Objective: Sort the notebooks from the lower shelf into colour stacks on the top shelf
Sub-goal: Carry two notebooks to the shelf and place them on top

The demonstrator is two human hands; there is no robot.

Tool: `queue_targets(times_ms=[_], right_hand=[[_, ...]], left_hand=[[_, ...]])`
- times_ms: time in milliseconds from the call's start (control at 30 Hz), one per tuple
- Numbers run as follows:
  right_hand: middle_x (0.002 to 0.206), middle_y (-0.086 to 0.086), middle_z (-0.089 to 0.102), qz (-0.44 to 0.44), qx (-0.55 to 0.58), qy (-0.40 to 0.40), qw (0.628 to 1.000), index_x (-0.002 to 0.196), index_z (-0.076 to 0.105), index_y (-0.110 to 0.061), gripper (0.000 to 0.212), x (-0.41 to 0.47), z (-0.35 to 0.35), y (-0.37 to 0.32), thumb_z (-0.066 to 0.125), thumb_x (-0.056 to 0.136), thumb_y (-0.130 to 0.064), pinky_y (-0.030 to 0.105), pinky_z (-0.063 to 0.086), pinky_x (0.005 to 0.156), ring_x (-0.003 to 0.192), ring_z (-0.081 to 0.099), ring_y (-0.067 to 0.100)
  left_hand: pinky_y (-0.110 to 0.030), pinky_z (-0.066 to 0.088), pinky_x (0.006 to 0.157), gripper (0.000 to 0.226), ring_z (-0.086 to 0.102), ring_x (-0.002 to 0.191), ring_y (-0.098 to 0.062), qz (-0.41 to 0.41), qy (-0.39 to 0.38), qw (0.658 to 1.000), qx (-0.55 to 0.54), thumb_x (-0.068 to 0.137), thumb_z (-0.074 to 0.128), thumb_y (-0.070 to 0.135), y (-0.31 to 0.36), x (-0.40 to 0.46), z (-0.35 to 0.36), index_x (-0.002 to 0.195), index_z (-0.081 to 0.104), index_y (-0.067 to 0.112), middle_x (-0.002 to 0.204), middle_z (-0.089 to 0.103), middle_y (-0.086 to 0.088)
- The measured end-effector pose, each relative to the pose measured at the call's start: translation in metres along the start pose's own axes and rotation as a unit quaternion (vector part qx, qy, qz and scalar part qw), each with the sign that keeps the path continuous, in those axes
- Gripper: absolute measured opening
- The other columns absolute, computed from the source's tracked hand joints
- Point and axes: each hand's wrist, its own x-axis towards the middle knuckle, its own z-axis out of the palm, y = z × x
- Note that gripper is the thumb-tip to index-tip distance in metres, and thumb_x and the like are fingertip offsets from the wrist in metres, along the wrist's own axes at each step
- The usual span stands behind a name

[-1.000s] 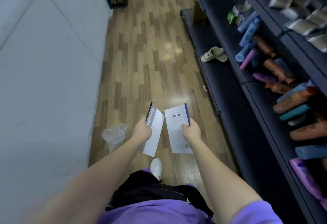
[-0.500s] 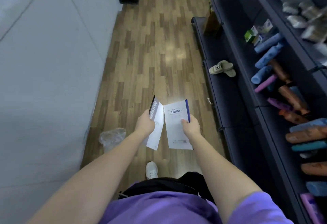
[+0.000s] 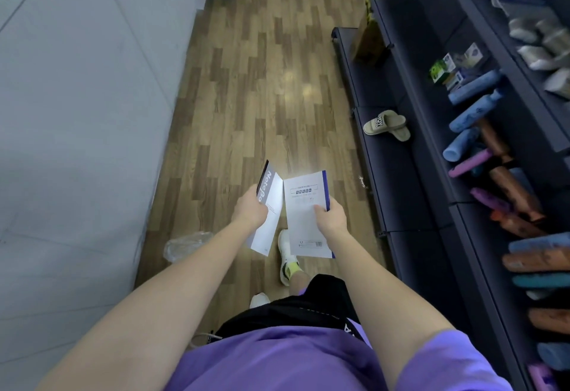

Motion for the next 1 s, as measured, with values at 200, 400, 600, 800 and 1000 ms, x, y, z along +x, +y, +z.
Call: queue_targets(times_ms=[200, 400, 600, 800, 1000], right_hand=[[0.101, -0.008, 0.061, 0.001, -0.002, -0.01, 1.0, 0.11, 0.055, -0.03, 0.021, 0.059, 0.01, -0.036, 0.044, 0.101, -0.014, 0.03, 0.046, 0.075, 0.08, 0.054, 0.006], [0.108, -0.003, 0.067, 0.018, 0.017, -0.027, 0.999, 0.112, 0.06, -0.025, 0.023, 0.134, 0.022, -0.086, 0.044, 0.1, -0.013, 0.03, 0.046, 0.075, 0.09, 0.06, 0.017], [0.108, -0.002, 0.068, 0.029, -0.001, -0.052, 0.998, 0.114, 0.061, -0.025, 0.024, 0.207, 0.028, -0.139, 0.045, 0.099, -0.016, 0.038, 0.053, 0.086, 0.094, 0.062, 0.021], [0.105, -0.003, 0.068, 0.024, -0.006, -0.067, 0.997, 0.112, 0.061, -0.027, 0.023, 0.26, 0.045, -0.196, 0.045, 0.099, -0.017, 0.036, 0.052, 0.081, 0.09, 0.062, 0.02], [0.09, -0.006, 0.063, 0.025, 0.007, -0.069, 0.997, 0.105, 0.06, -0.022, 0.025, 0.295, 0.076, -0.244, 0.04, 0.099, -0.009, 0.027, 0.042, 0.062, 0.074, 0.055, 0.012]], left_hand=[[-0.037, 0.051, 0.075, 0.033, 0.062, 0.093, -0.029, 0.002, 0.003, 1.0, 0.009, 0.09, 0.037, 0.0, 0.028, 0.056, -0.013, 0.114, 0.055, 0.014, 0.102, 0.064, -0.004], [-0.033, 0.047, 0.07, 0.026, 0.061, 0.092, -0.03, -0.022, 0.009, 0.999, 0.027, 0.089, 0.038, 0.003, 0.062, 0.132, -0.033, 0.105, 0.055, 0.014, 0.1, 0.063, -0.004], [-0.035, 0.048, 0.071, 0.021, 0.061, 0.091, -0.026, -0.037, 0.018, 0.998, 0.047, 0.095, 0.041, 0.008, 0.103, 0.208, -0.056, 0.109, 0.054, 0.015, 0.101, 0.063, -0.003], [-0.038, 0.052, 0.08, 0.023, 0.062, 0.092, -0.025, -0.057, 0.042, 0.996, 0.047, 0.092, 0.042, 0.01, 0.127, 0.266, -0.084, 0.109, 0.056, 0.018, 0.1, 0.064, 0.0], [-0.037, 0.051, 0.079, 0.02, 0.061, 0.093, -0.027, -0.06, 0.039, 0.997, 0.037, 0.093, 0.047, 0.011, 0.143, 0.328, -0.117, 0.111, 0.055, 0.015, 0.103, 0.063, -0.003]])
